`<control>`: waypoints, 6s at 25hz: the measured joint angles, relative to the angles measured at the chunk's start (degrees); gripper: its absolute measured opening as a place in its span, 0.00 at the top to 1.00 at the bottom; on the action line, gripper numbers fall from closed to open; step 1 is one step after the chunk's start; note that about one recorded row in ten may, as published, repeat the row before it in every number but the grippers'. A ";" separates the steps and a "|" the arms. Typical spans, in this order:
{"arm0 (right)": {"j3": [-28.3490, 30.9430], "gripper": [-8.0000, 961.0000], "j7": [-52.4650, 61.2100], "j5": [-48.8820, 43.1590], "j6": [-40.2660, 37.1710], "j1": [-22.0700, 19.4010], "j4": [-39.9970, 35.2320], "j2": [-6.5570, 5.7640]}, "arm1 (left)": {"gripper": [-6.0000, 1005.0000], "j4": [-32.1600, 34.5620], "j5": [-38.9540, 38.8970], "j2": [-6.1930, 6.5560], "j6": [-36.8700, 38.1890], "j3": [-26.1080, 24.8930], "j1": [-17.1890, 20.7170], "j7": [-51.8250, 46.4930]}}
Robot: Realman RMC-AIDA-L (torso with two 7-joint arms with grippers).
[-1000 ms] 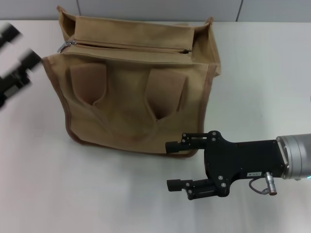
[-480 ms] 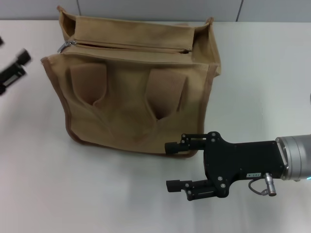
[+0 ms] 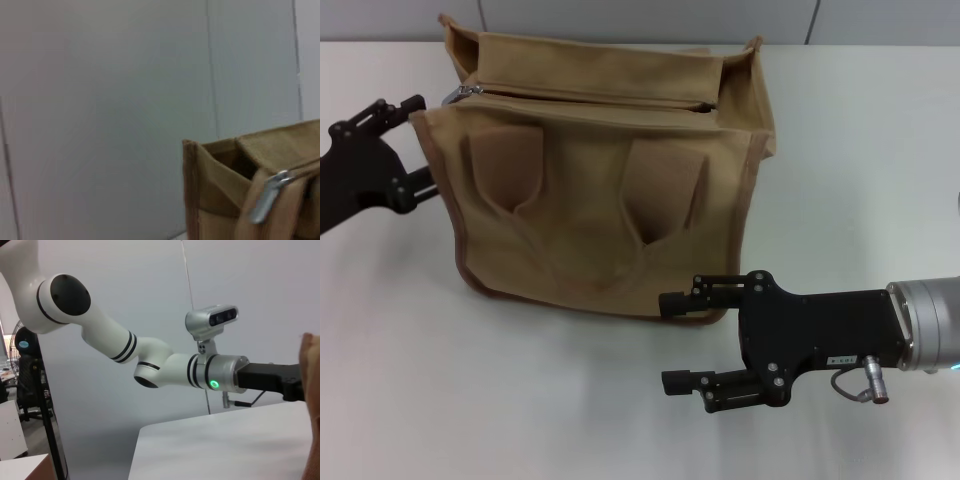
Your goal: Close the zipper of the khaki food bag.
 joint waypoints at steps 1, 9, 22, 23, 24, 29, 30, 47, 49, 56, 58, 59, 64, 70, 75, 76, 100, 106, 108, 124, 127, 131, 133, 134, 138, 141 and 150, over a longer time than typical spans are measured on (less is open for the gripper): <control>0.00 0.22 0.01 0.00 0.00 0.00 0.00 0.00 | 0.21 0.00 -0.30 -0.07 -0.86 -0.18 -0.25 0.12; 0.17 0.22 0.02 0.00 0.00 0.00 0.07 0.00 | 0.21 0.00 -3.48 -0.69 -3.40 -0.53 -0.96 3.68; 0.38 0.22 0.02 -0.01 0.54 0.46 0.09 0.00 | 0.21 0.00 -4.92 -1.22 -2.45 -0.12 -1.34 5.63; 0.38 0.22 0.02 -0.01 0.54 0.46 0.09 0.00 | 0.21 0.00 -4.92 -1.22 -2.45 -0.12 -1.34 5.63; 0.37 0.22 0.03 -0.01 0.57 0.61 0.10 0.00 | 0.21 0.00 -5.03 -1.18 -2.33 -0.12 -1.20 5.77; 0.38 0.22 0.37 -0.04 0.63 1.02 0.09 0.00 | 0.28 0.00 -5.08 -1.00 0.39 0.20 -0.17 8.61; 0.38 0.22 0.37 -0.04 0.63 1.02 0.09 0.00 | 0.30 0.00 -5.08 -1.06 0.71 0.17 -0.04 9.49; 0.63 0.22 5.38 4.20 -3.38 2.51 0.04 0.00 | 0.90 -0.27 -9.20 -2.03 3.10 -0.73 0.76 12.06; 0.36 0.22 9.43 10.17 -5.99 2.74 -0.06 0.02 | 0.95 -0.27 -10.32 -2.51 4.61 -0.73 1.16 12.05; 0.57 0.22 28.35 17.71 -4.63 9.57 -0.04 0.16 | 0.97 -0.58 -15.45 -3.50 7.31 -0.65 1.72 10.30; 0.30 0.22 34.05 20.19 -0.64 13.02 0.03 0.19 | 0.97 -0.60 -16.30 -3.47 8.26 -0.71 1.42 8.63; 0.30 0.22 34.05 20.19 -0.64 13.02 0.03 0.19 | 0.97 -0.61 -16.75 -3.47 8.39 -0.69 1.31 8.23; -1.40 0.22 45.77 20.97 10.86 19.36 0.69 0.42 | 0.96 -0.75 -18.90 -3.64 8.50 -0.35 1.00 7.03; -6.79 0.22 52.05 21.21 17.58 24.03 1.09 0.46 | 0.95 -2.36 -19.42 -3.72 9.17 -0.45 0.06 6.79; -10.79 0.22 53.71 23.72 21.17 25.81 1.90 0.45 | 0.95 -3.38 -19.44 -3.75 12.21 -0.61 -0.20 7.34; -10.79 0.22 53.71 23.72 21.17 25.81 1.90 0.45 | 0.95 -3.38 -19.44 -3.75 12.21 -0.61 -0.20 7.34; -30.77 0.54 55.42 35.66 34.35 25.84 -3.78 0.44 | 0.92 -4.58 -19.45 -3.75 15.30 -0.03 -0.58 6.87; -32.37 0.63 55.13 35.56 35.51 25.67 -5.84 0.44 | 0.91 -4.95 -19.01 -3.75 16.12 0.06 -0.76 6.84; -32.58 0.64 55.13 35.43 35.53 25.67 -6.14 0.44 | 0.91 -4.96 -19.00 -3.75 16.20 0.07 -0.76 6.84; -34.10 0.79 54.24 35.48 37.77 24.78 -7.54 0.44 | 0.90 -5.02 -19.29 -3.72 16.72 -0.12 -0.64 6.70; -34.08 0.81 51.05 35.99 37.37 23.69 -8.62 0.44 | 0.89 -5.01 -19.39 -3.70 16.81 0.00 -0.63 6.70; -34.14 0.89 47.90 37.51 36.47 22.65 -9.29 0.44 | 0.89 -5.01 -19.41 -3.68 16.83 -0.02 -0.59 6.70; -34.29 0.94 45.61 38.89 35.79 21.55 -9.58 0.44 | 0.89 -5.01 -19.43 -3.66 16.57 -0.34 -0.40 6.70; -34.29 0.95 45.61 38.89 35.79 21.55 -9.58 0.44 | 0.88 -5.01 -19.43 -3.66 16.57 -0.34 -0.40 6.70; -34.30 0.99 44.72 39.18 35.63 19.91 -9.98 0.44 | 0.88 -5.10 -19.67 -3.62 15.44 -0.74 -0.13 6.53; -33.69 0.99 44.16 39.22 35.87 17.52 -10.49 0.44 | 0.88 -5.18 -19.97 -3.56 13.73 -1.34 0.31 5.58; -25.77 0.99 41.37 38.14 32.07 3.31 -15.96 -0.13 | 0.87 -6.01 -20.00 -3.38 11.66 -3.42 1.91 5.23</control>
